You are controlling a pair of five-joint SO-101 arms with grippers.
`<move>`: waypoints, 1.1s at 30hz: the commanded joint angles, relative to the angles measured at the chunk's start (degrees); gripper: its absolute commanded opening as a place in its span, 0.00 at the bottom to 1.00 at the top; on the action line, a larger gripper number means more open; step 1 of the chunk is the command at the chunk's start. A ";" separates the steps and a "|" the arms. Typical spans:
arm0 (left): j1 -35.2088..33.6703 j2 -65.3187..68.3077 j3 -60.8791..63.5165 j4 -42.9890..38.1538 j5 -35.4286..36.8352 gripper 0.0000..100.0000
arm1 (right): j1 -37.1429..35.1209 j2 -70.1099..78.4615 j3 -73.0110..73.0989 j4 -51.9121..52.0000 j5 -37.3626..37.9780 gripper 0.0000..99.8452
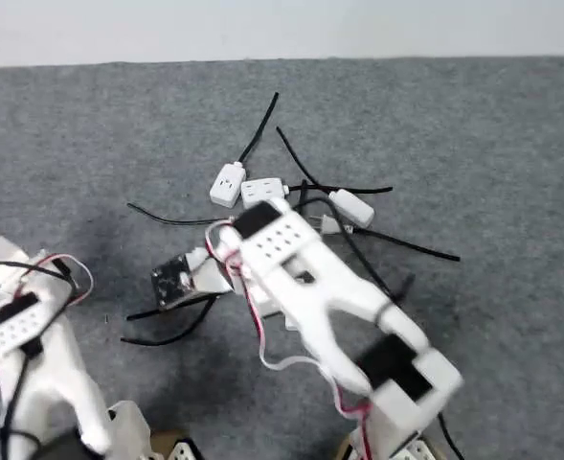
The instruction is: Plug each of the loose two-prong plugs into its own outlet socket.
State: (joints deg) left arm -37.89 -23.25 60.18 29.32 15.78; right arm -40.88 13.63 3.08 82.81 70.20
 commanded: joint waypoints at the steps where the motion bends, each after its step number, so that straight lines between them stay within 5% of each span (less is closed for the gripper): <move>1: -0.53 4.84 -6.64 0.70 0.70 0.09 | -0.40 6.73 -11.25 1.19 0.53 0.21; 20: -0.35 5.27 -6.20 0.35 0.44 0.09 | -0.04 22.73 -19.34 -3.56 -4.92 0.21; 26: -0.35 5.36 -6.20 0.35 0.44 0.09 | 0.13 24.57 -19.69 -3.56 -5.10 0.00; 33: 1.49 5.36 -6.20 0.62 0.35 0.09 | 0.75 13.93 -21.80 3.56 -15.91 0.01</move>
State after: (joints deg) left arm -38.07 -17.63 56.48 29.41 15.87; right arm -40.53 35.87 -16.09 83.60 60.79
